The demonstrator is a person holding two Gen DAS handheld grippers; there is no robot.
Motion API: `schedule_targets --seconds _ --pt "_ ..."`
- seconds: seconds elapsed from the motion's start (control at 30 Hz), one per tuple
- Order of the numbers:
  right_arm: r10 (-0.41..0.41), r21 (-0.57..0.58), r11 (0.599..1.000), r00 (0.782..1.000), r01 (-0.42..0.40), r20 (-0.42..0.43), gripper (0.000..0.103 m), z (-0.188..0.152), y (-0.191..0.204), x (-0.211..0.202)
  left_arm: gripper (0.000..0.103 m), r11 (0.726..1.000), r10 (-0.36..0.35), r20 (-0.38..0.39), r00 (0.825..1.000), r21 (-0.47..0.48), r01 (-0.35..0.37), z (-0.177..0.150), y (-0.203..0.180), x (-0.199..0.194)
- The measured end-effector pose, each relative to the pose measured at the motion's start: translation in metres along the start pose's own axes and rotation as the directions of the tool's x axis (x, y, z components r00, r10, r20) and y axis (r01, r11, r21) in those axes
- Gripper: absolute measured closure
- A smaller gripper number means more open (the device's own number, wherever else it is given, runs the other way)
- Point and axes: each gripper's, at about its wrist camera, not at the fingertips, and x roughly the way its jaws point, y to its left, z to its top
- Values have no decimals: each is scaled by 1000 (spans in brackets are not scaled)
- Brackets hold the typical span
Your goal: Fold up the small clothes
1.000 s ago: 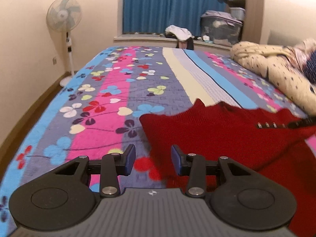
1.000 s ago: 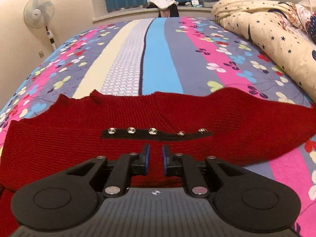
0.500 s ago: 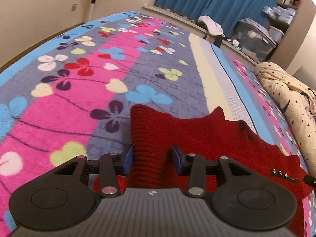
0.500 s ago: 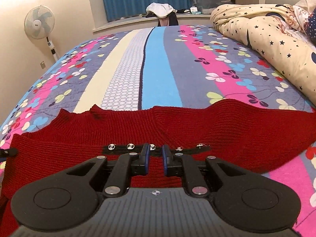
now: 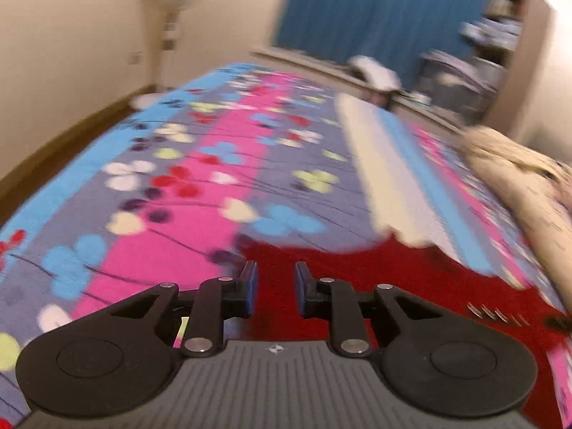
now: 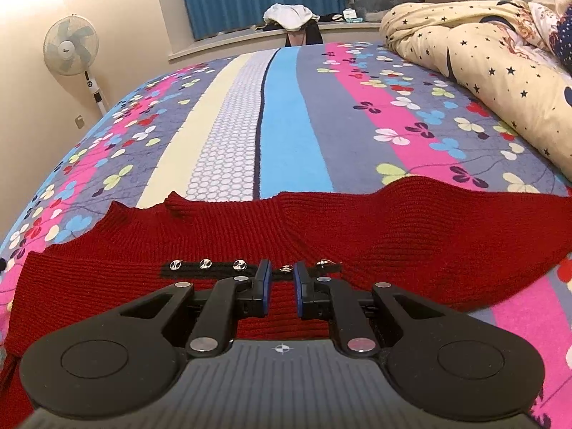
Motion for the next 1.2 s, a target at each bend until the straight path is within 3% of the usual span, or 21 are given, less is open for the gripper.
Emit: schedule_targets --seconds 0.07,0.1,0.13,0.17,0.23,0.27,0.33,0.4,0.43,0.5,0.53,0.57,0.63,0.7,0.87,0.93,1.0,1.03,1.1,1.2 --pt "0 0 1000 1000 0 -3 89 0 0 1 80 992 -62 -68 996 107 69 -21 -14 -4" --pt "1 0 1000 1000 -1 -7 89 -1 1 2 80 981 -61 -124 990 175 82 -33 -20 0" --pt "4 2 1000 1000 -4 -10 90 -1 1 3 88 961 -8 -179 984 271 57 -46 -26 6" --pt "6 3 1000 1000 -6 -13 89 -2 1 3 90 925 52 -167 985 381 15 -59 -32 6" --pt "11 0 1000 1000 -11 -13 89 -2 1 2 90 898 74 -124 990 440 -12 -63 -42 -6" --pt "12 3 1000 1000 -12 -12 89 -2 1 1 90 901 76 -105 992 432 -24 -61 -45 -13" --pt "15 5 1000 1000 -15 -15 88 -2 2 2 89 919 7 -88 996 393 28 -63 -40 -18" --pt "20 4 1000 1000 -20 -16 79 -3 2 2 89 905 63 -172 983 425 16 -69 -41 -4" --pt "17 5 1000 1000 -17 -20 75 -5 3 3 89 907 72 -166 983 421 5 -65 -44 -9" --pt "21 14 1000 999 -20 -29 74 -6 1 2 89 930 76 -172 982 366 -8 -51 -50 -26" --pt "26 25 999 999 -25 -28 74 -6 0 1 86 935 48 -151 987 354 8 -45 -52 -43" --pt "29 37 999 999 -28 -23 74 -5 -3 -1 78 930 32 -127 991 368 17 -41 -56 -56" --pt "23 64 998 1000 -22 -9 74 -3 -11 -4 68 893 30 -45 999 450 -6 -37 -65 -96" --pt "14 100 995 1000 -14 -5 74 -1 -19 -5 68 875 27 19 999 483 -33 -36 -65 -132" --pt "-9 185 983 1000 7 10 74 3 -38 -10 67 878 58 142 988 464 -118 -49 -47 -194" --pt "-33 205 978 998 22 47 74 6 -47 -15 67 883 89 176 980 442 -160 -60 -37 -200" --pt "-58 227 973 995 39 78 78 8 -60 -18 67 907 132 193 972 372 -197 -74 -22 -198" --pt "-70 242 969 994 47 86 87 9 -68 -18 67 917 151 180 972 342 -206 -80 -15 -192" --pt "-99 291 954 991 69 92 92 10 -91 -17 68 889 223 150 963 374 -264 -79 -18 -179" --pt "-193 399 906 977 143 88 92 9 -135 -15 67 903 145 243 959 363 -229 -73 -23 -186"
